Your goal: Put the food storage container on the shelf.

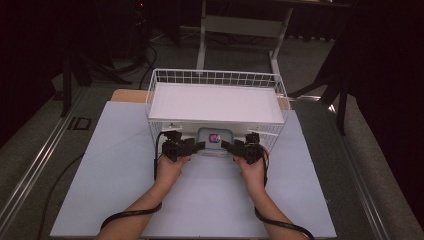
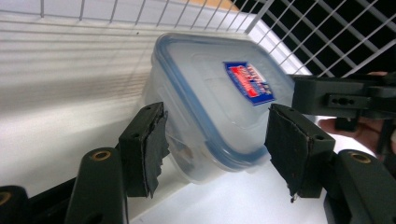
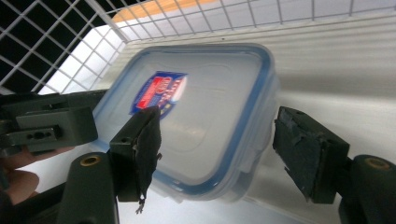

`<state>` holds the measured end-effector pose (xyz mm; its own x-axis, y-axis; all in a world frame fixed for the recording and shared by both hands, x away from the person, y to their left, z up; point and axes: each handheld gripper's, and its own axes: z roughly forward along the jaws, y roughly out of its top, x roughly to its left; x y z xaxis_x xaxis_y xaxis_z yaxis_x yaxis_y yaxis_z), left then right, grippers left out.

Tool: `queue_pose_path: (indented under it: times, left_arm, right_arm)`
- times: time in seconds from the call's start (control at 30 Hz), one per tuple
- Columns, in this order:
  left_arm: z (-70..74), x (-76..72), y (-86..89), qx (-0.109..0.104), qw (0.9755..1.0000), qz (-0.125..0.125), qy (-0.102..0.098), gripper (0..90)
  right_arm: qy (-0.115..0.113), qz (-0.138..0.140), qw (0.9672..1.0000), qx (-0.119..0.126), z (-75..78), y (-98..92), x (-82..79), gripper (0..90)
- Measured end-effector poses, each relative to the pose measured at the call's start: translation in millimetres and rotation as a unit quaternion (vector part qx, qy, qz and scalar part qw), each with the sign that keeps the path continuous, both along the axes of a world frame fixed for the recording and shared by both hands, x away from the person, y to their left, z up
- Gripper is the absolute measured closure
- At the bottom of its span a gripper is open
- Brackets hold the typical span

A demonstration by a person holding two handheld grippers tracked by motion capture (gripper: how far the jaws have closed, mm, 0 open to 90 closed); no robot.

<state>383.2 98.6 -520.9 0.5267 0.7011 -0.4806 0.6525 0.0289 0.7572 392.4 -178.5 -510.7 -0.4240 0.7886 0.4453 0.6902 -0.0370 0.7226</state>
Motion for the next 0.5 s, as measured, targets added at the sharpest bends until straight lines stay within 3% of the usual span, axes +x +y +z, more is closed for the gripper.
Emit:
queue_pose_path:
  times: [0.07, 0.17, 0.27, 0.33, 0.4, 0.5]
  left_arm:
    - [1.0, -4.8, 2.6, 0.003, 0.9999, -0.003, -0.011, 38.5]
    - [3.8, -14.8, 5.8, -0.001, 0.9997, -0.012, -0.019, 36.0]
    - [6.8, -21.5, 8.0, -0.001, 0.9993, -0.023, -0.030, 35.9]
    - [13.1, -32.6, 11.2, -0.009, 0.9976, -0.047, -0.050, 31.5]
    - [17.8, -40.3, 13.6, -0.010, 0.9964, -0.054, -0.065, 30.1]
    - [21.5, -51.3, 15.9, -0.021, 0.9943, -0.064, -0.083, 21.5]
  right_arm:
    - [-0.022, 0.005, 0.9997, -0.010, 2.1, -1.0, -1.9, 32.4]
    - [-0.027, 0.012, 0.9994, -0.021, 7.2, 0.2, -9.2, 33.6]
    - [-0.046, 0.023, 0.9980, -0.037, 10.3, 0.9, -14.0, 33.9]
    - [-0.065, 0.032, 0.9957, -0.057, 17.1, 1.8, -22.1, 33.7]
    - [-0.081, 0.040, 0.9936, -0.068, 21.6, 2.5, -27.3, 32.5]
    - [-0.086, 0.060, 0.9926, -0.063, 25.6, 3.0, -34.2, 26.8]
